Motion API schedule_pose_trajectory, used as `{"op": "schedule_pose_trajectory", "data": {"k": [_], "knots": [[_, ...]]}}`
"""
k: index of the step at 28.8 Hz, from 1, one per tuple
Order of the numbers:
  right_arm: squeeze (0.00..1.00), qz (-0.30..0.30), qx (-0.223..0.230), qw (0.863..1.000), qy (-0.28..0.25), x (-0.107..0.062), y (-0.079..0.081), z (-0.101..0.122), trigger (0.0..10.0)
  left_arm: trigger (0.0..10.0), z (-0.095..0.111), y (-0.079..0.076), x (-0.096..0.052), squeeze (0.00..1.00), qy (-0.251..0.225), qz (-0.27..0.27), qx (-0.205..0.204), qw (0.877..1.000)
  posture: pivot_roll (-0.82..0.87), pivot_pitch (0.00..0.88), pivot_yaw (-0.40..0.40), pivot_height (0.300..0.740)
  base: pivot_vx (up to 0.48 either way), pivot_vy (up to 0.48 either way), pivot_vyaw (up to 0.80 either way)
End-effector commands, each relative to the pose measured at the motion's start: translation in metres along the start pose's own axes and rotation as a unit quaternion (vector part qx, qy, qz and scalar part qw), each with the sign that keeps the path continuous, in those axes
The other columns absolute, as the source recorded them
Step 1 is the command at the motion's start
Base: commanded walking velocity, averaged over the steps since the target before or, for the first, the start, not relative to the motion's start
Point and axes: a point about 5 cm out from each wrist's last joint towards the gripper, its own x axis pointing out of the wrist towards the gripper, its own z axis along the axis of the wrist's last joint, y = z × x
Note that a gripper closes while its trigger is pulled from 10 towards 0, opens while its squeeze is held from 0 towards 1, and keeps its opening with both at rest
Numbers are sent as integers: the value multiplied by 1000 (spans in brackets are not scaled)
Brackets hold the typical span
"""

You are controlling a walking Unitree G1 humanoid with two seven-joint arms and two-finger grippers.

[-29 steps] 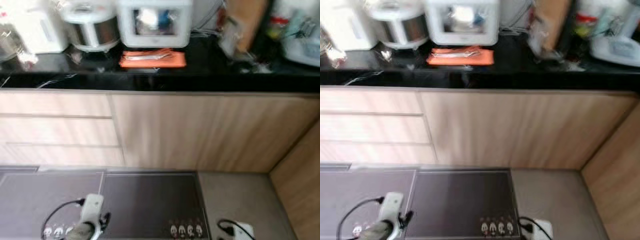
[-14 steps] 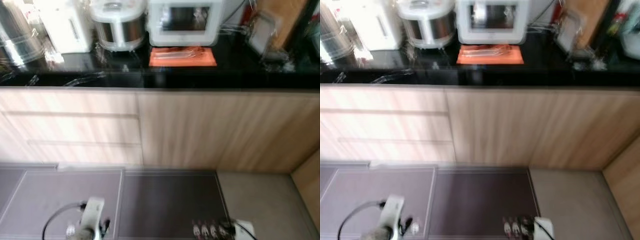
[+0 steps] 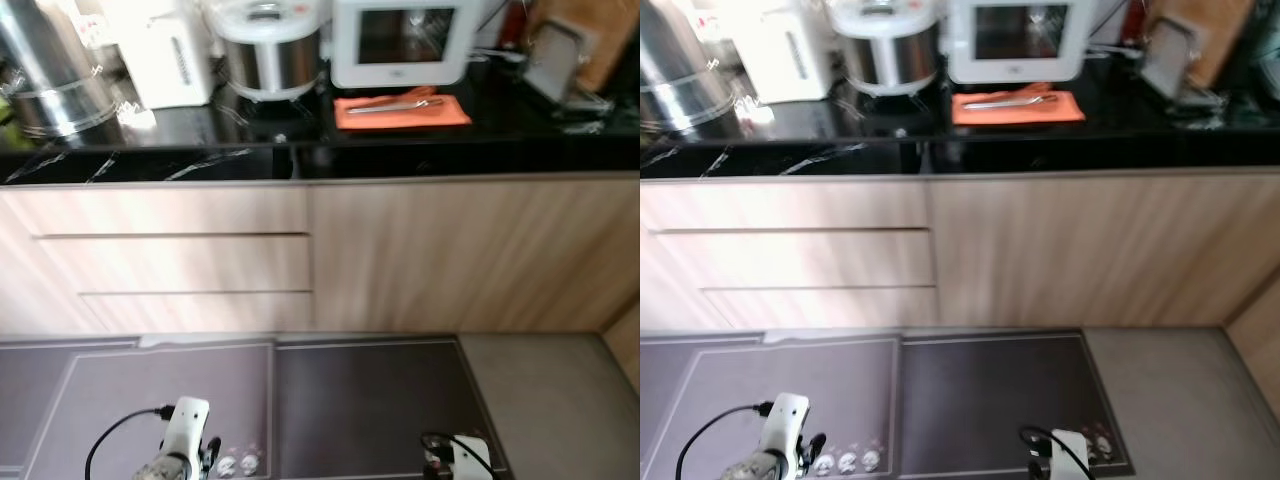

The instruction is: Kitchen organization

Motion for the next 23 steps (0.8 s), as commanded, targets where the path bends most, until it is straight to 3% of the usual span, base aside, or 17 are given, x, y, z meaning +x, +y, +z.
{"op": "schedule_pose_trajectory", "data": {"k": [1,5,11,20,23], "knots": [[0,4,5,1000,-6,1,7,3,10000,10000,-3,4,-1,0,7,7,0,1000,26,0,11,740,0,416,0],[0,10,-6,1000,-5,3,17,4,10000,10000,-2,4,-1,0,7,6,0,1000,26,0,11,740,0,464,0],[0,3,-2,1000,-4,2,7,4,10000,10000,-1,3,0,0,5,5,2,1000,26,0,12,740,0,416,0],[0,2,-2,1000,-5,2,6,4,10000,10000,1,4,0,0,4,6,2,1000,28,0,14,740,0,445,0],[0,0,-28,1000,-11,2,5,6,10000,10000,1,4,0,0,2,8,2,1000,29,0,13,740,0,390,267]]}}
